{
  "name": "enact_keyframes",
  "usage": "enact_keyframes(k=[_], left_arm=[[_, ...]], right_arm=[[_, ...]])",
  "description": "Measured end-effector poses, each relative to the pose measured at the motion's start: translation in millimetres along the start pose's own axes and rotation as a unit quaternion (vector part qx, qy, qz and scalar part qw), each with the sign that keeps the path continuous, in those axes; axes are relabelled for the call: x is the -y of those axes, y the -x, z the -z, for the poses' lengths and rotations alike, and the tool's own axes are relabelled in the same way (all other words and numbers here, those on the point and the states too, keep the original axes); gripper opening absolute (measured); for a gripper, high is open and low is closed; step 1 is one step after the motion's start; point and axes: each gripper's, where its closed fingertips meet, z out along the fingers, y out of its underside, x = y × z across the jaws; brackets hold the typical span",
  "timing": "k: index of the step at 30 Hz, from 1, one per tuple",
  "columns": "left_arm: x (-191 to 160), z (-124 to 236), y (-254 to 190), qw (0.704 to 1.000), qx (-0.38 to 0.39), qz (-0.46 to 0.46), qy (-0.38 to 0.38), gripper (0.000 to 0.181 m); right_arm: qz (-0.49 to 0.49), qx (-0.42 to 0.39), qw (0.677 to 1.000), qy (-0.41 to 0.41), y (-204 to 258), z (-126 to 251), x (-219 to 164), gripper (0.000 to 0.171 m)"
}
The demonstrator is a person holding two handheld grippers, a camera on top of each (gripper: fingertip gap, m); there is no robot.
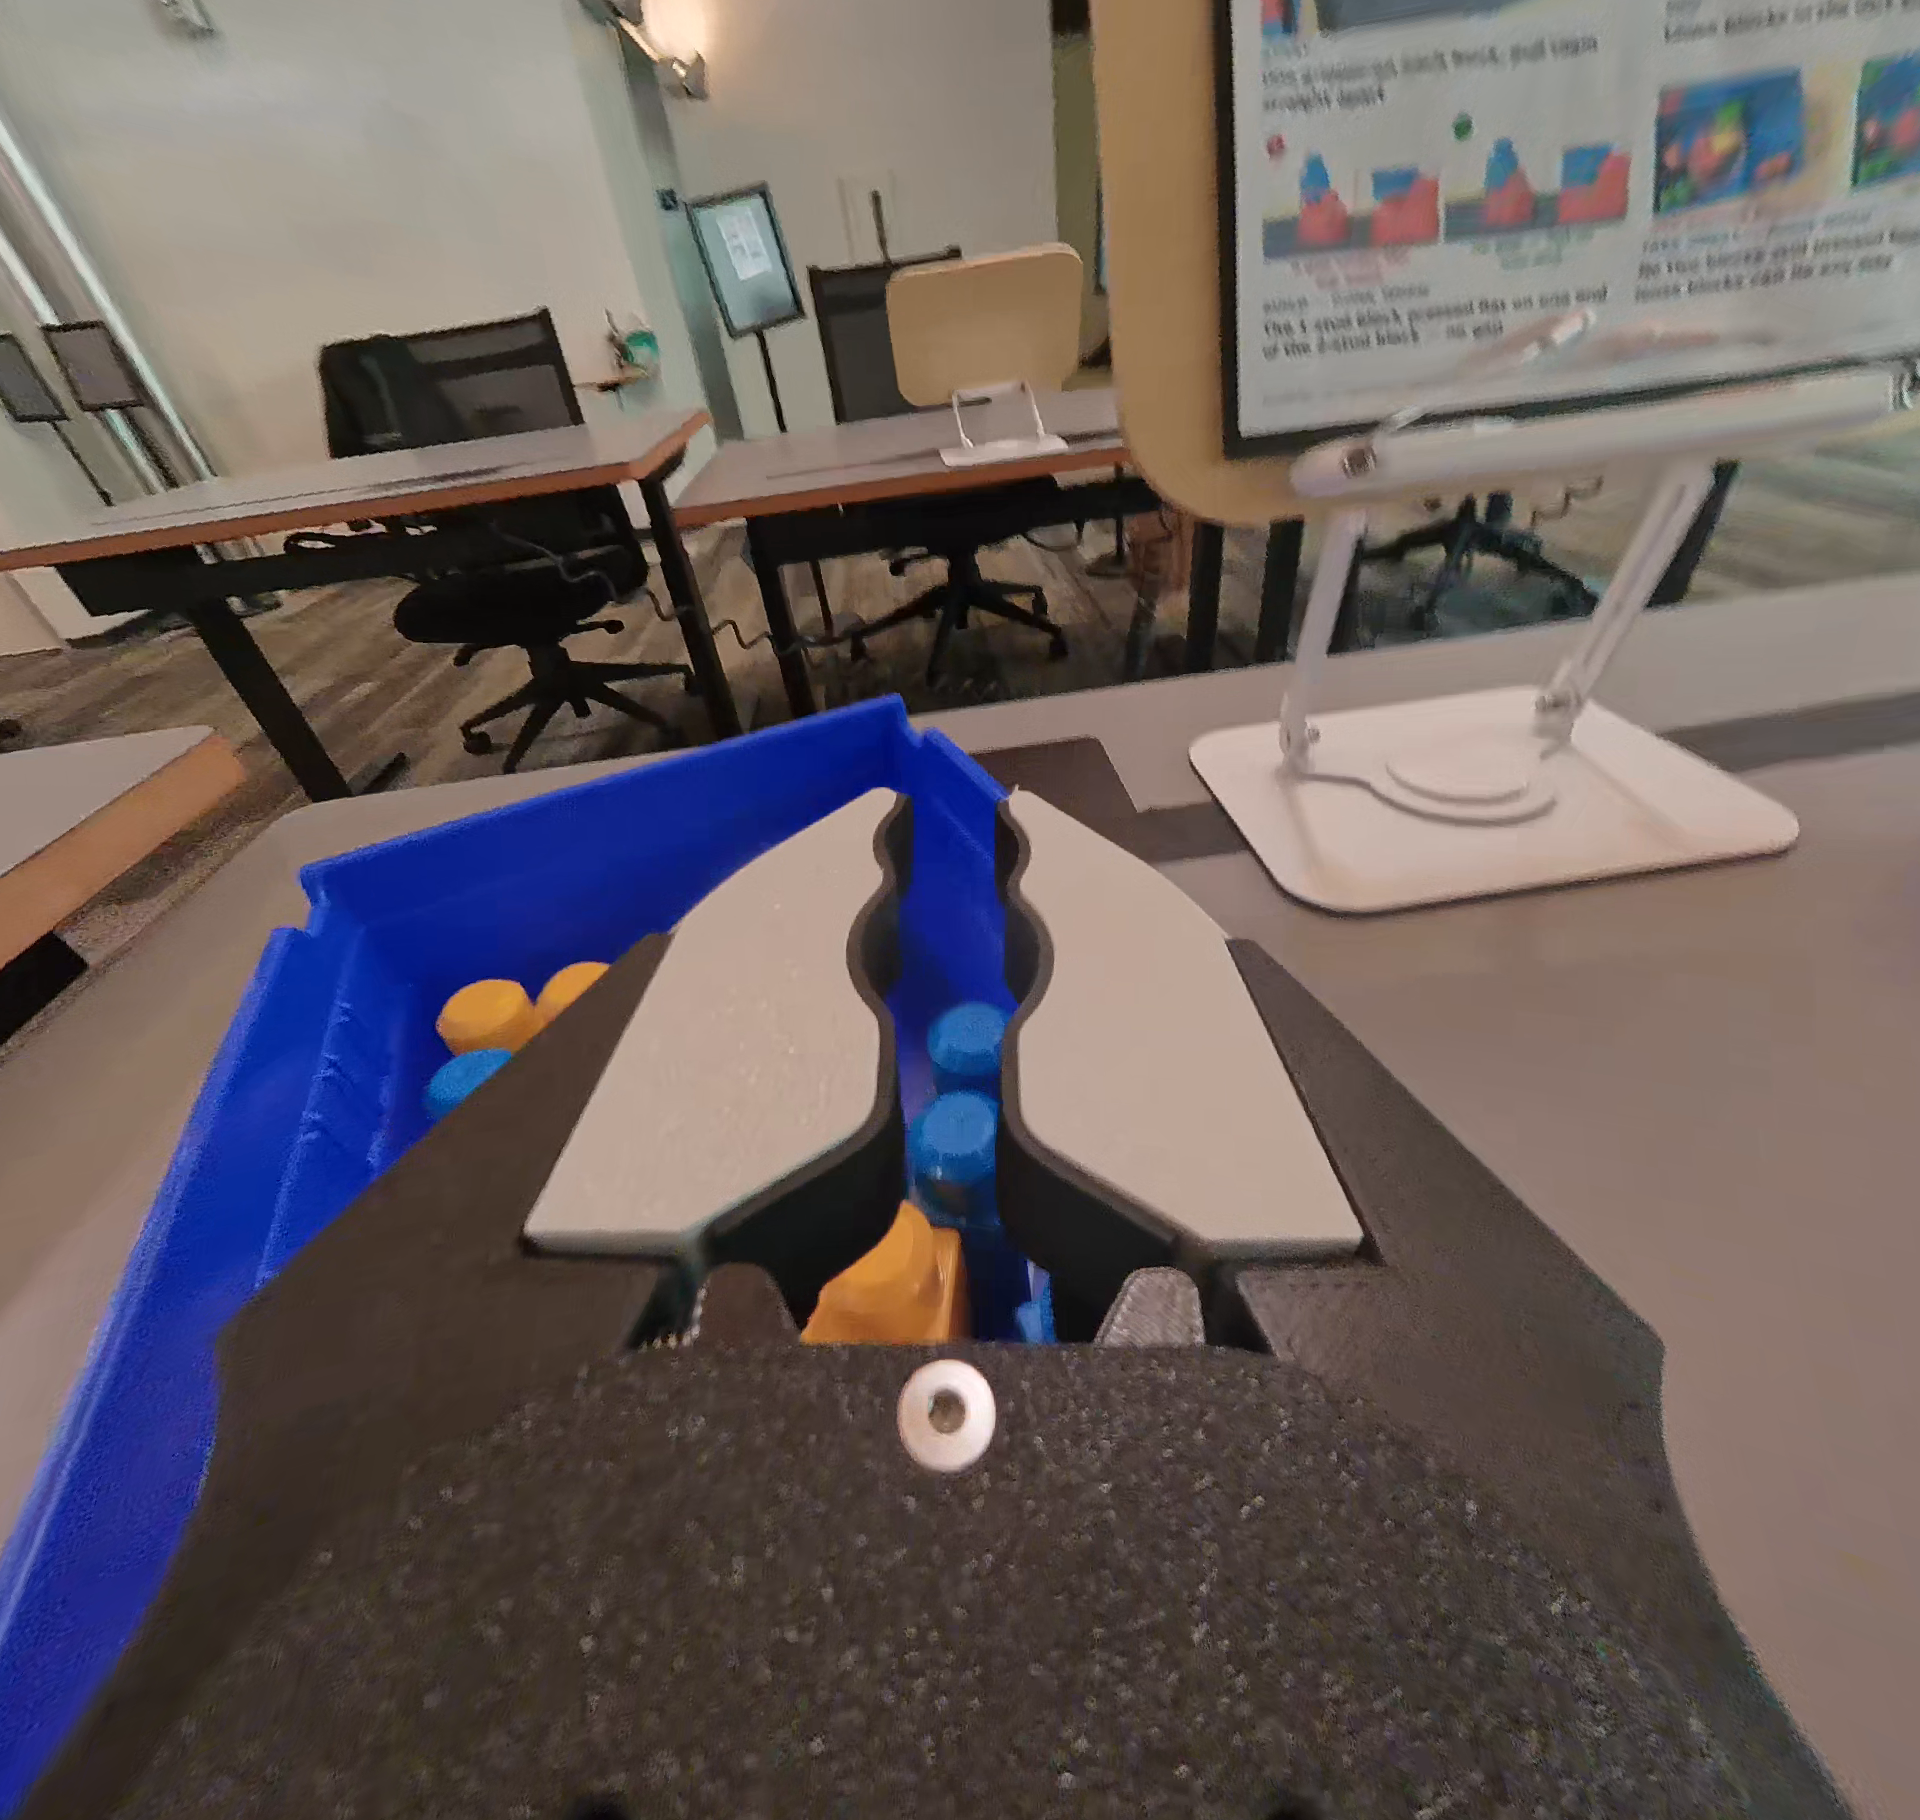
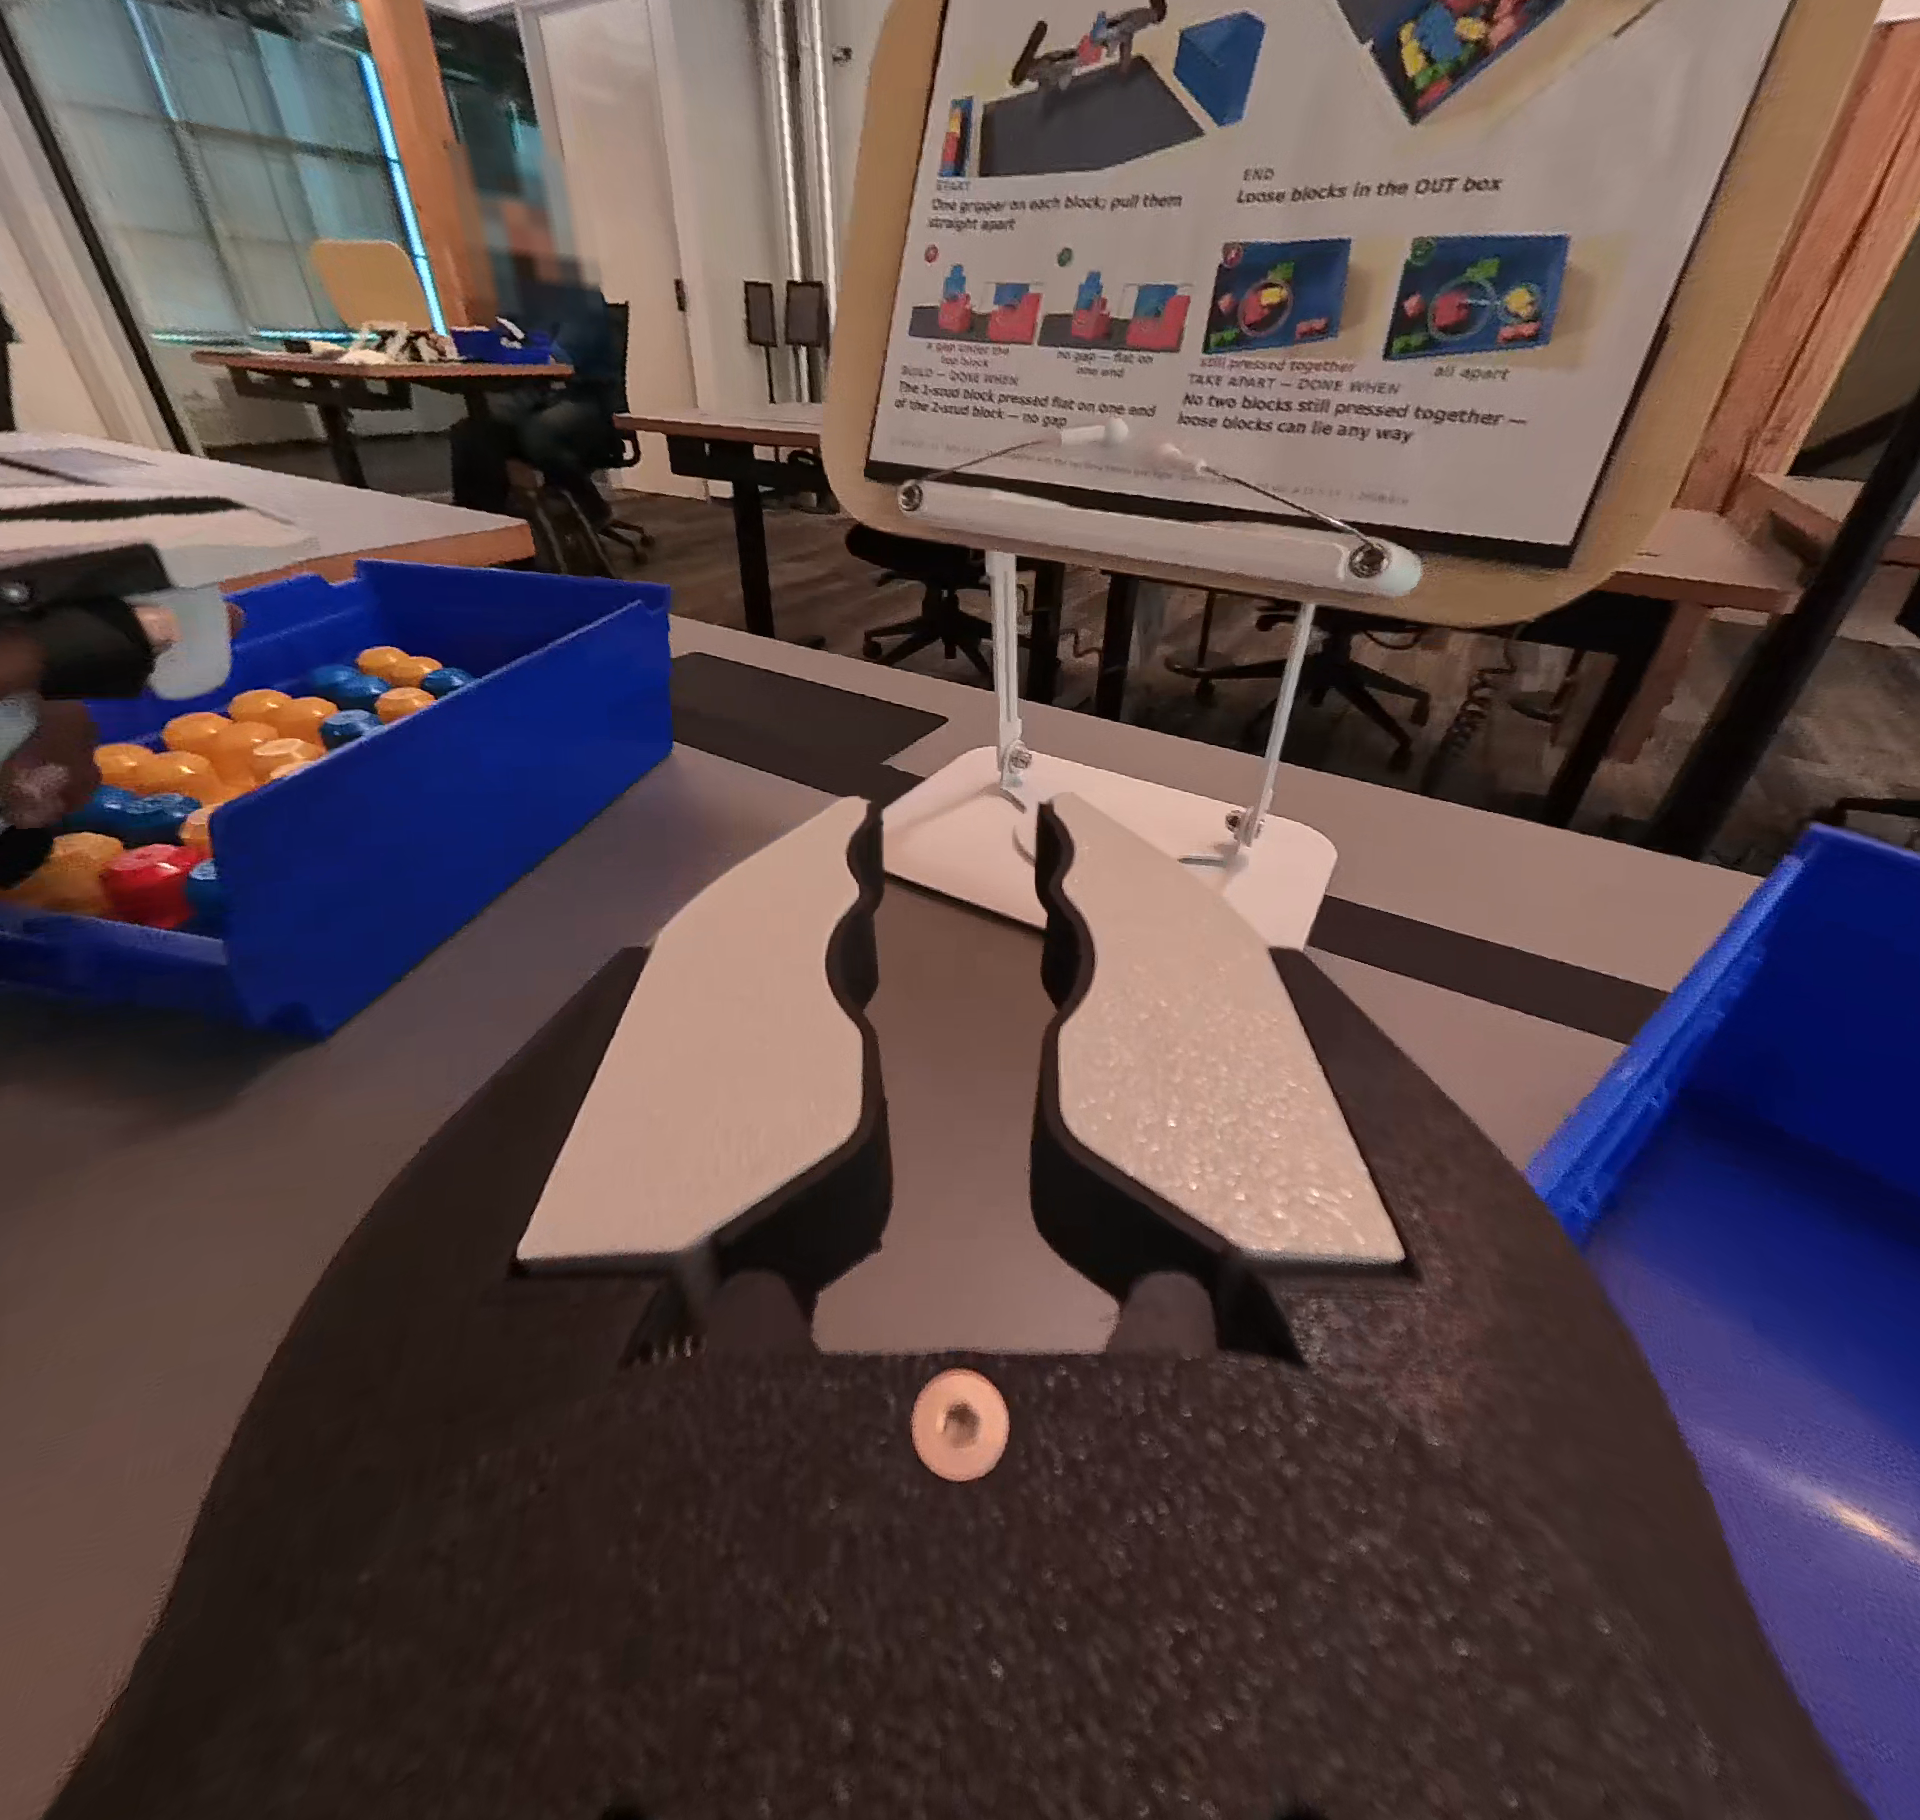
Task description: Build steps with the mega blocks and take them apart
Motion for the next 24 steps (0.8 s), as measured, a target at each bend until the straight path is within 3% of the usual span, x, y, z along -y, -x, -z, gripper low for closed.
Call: enact_keyframes(k=[5, 9, 14, 19, 24], left_arm=[[-21.2, -3.0, -5.7, 0.997, -0.018, -0.043, 0.054, 0.01], [-31.4, -4.6, -1.9, 0.992, -0.001, -0.101, 0.081, 0.0], [-55.0, -9.1, 2.8, 0.971, -0.002, -0.164, 0.174, 0.0], [-62.3, -10.8, 0.1, 0.948, -0.059, -0.142, 0.279, 0.001], [-79.1, -10.4, -12.8, 0.913, -0.145, -0.055, 0.377, 0.019]], right_arm=[[0.02, -0.011, 1.0, -0.018, -5.4, 7.7, 2.8, 0.002], [0.038, -0.008, 0.999, -0.027, -4.0, 10.8, 7.5, 0.0], [0.032, 0.014, 0.999, -0.018, 0.9, 10.1, 4.5, 0.0], [0.034, 0.03, 0.999, -0.003, 7.5, 7.0, -2.5, 0.0], [0.04, 0.042, 0.998, 0.004, 13.1, 6.5, -5.7, 0.0]])
